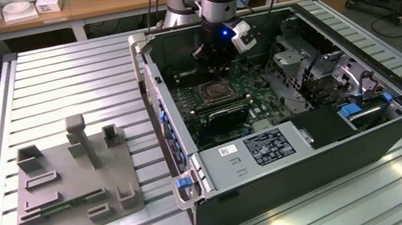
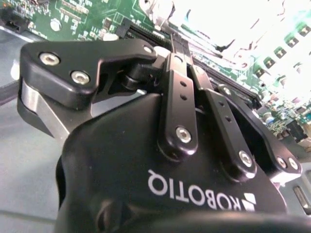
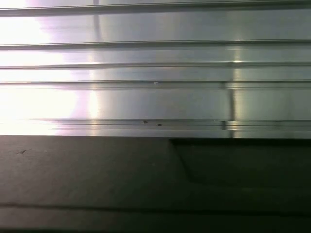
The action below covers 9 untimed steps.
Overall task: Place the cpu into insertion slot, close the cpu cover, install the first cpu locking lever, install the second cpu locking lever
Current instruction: 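Install the first cpu locking lever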
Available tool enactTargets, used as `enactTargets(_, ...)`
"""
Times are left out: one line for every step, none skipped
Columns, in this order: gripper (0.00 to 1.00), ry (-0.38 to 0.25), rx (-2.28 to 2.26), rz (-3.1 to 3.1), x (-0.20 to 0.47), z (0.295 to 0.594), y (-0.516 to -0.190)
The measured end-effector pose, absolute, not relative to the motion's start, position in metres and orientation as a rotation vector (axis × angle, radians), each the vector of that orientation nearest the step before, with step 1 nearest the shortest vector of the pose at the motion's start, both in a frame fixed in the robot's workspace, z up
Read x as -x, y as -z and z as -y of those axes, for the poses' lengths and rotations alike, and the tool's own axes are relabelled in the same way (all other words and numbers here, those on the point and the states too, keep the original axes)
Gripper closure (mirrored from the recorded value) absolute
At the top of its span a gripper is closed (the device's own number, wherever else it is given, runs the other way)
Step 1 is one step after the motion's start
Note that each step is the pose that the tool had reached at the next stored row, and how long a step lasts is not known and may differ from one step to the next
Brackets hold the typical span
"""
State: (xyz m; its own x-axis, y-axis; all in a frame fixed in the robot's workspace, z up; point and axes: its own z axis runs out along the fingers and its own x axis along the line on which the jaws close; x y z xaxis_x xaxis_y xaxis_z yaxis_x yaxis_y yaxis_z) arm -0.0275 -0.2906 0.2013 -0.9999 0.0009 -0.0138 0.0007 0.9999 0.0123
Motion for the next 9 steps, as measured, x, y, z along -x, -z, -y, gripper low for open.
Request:
enactTargets(0.90,-0.019,-0.001,-3.128,0.0275,0.2906,-0.2013)
enactTargets(0.90,-0.019,-0.001,-3.128,0.0275,0.2906,-0.2013)
enactTargets(0.90,-0.019,-0.001,-3.128,0.0275,0.2906,-0.2010)
enactTargets(0.90,-0.016,-0.001,-3.128,0.0275,0.2906,-0.2005)
enactTargets(0.90,-0.012,-0.001,-3.128,0.0276,0.2906,-0.1999)
enactTargets(0.90,-0.007,-0.001,-3.128,0.0276,0.2906,-0.1991)
enactTargets(0.90,-0.002,-0.001,-3.128,0.0276,0.2906,-0.1983)
enactTargets(0.90,0.002,-0.001,-3.128,0.0275,0.2905,-0.1975)
enactTargets(0.90,0.005,-0.001,-3.128,0.0275,0.2906,-0.1971)
